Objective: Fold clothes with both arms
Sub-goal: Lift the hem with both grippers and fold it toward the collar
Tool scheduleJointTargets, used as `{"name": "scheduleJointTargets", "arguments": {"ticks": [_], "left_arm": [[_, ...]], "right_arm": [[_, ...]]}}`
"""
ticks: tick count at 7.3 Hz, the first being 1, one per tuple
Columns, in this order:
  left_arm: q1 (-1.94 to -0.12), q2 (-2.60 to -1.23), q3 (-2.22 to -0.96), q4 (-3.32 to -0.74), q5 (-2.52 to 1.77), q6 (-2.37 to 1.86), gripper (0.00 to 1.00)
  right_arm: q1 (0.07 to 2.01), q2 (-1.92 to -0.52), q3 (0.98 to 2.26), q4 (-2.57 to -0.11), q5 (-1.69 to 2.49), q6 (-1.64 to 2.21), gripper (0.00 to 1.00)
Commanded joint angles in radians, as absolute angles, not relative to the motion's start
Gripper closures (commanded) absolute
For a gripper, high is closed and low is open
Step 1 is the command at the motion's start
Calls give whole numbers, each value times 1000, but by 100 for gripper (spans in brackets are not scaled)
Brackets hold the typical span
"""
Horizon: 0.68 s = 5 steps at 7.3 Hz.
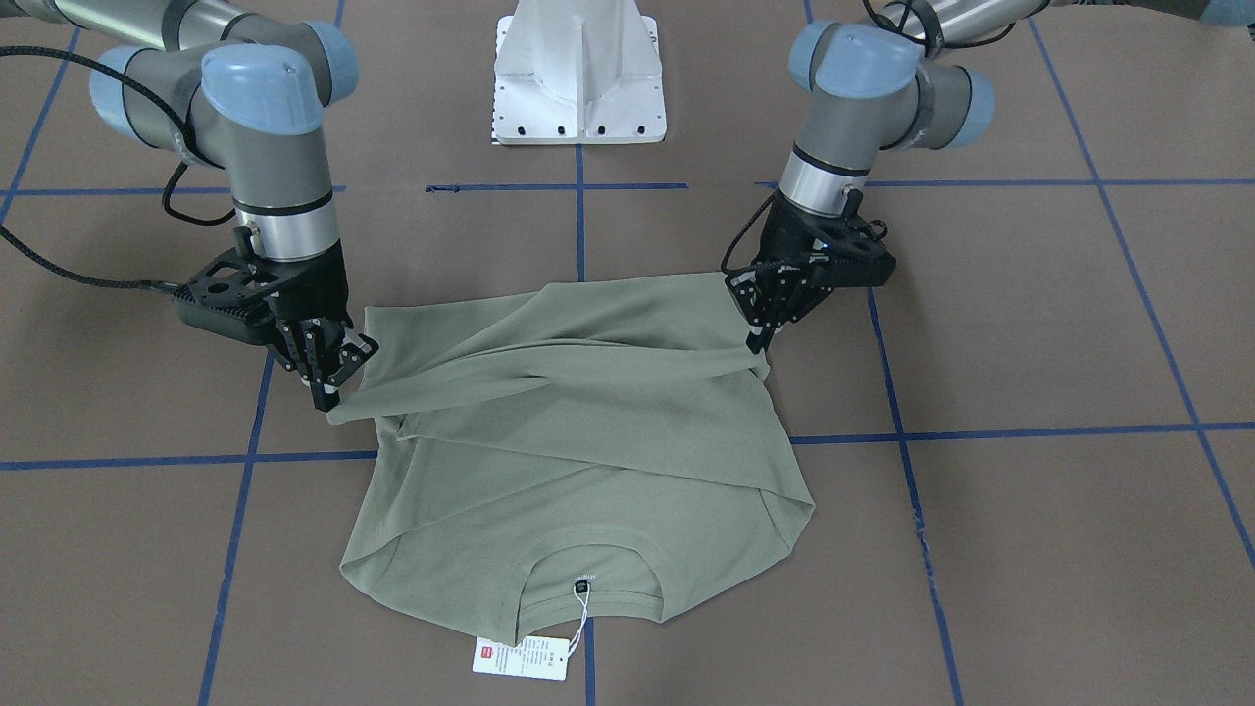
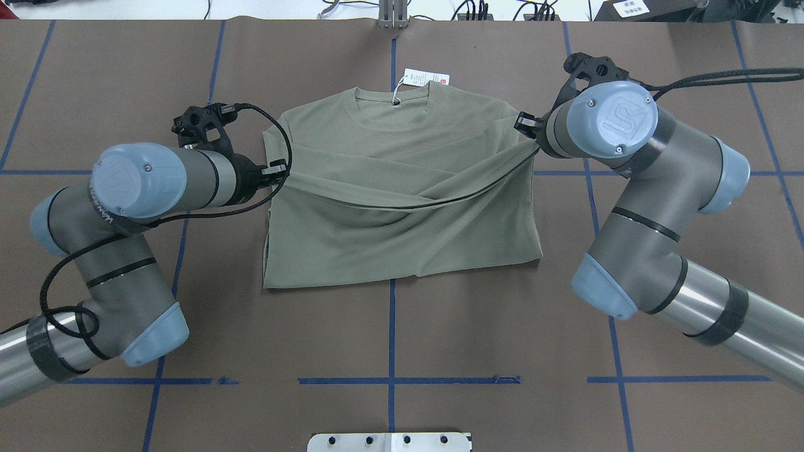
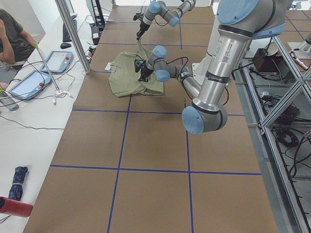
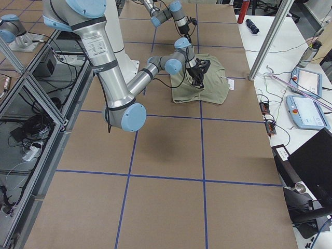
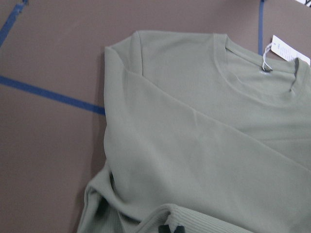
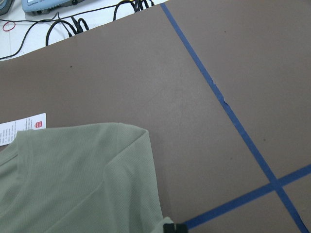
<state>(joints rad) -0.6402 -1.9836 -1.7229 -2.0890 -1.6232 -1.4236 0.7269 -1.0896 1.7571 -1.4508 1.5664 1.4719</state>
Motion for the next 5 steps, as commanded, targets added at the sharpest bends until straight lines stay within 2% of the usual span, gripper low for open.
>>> {"name": "scheduleJointTargets", "arguments": {"ticks": [1, 3, 5], "left_arm": [[-745, -2014, -1593, -2198, -1626, -1292, 100], [-758, -2089, -1486, -2209, -1626, -1266, 100], [-756, -2137, -1346, -2330, -1626, -1262, 100]], "right_arm": [[782, -1022, 1625, -1451, 1586, 1419, 100], [785, -936, 1503, -1450, 1586, 1420, 100], [782, -899, 1442, -1445, 1586, 1419, 100]]}}
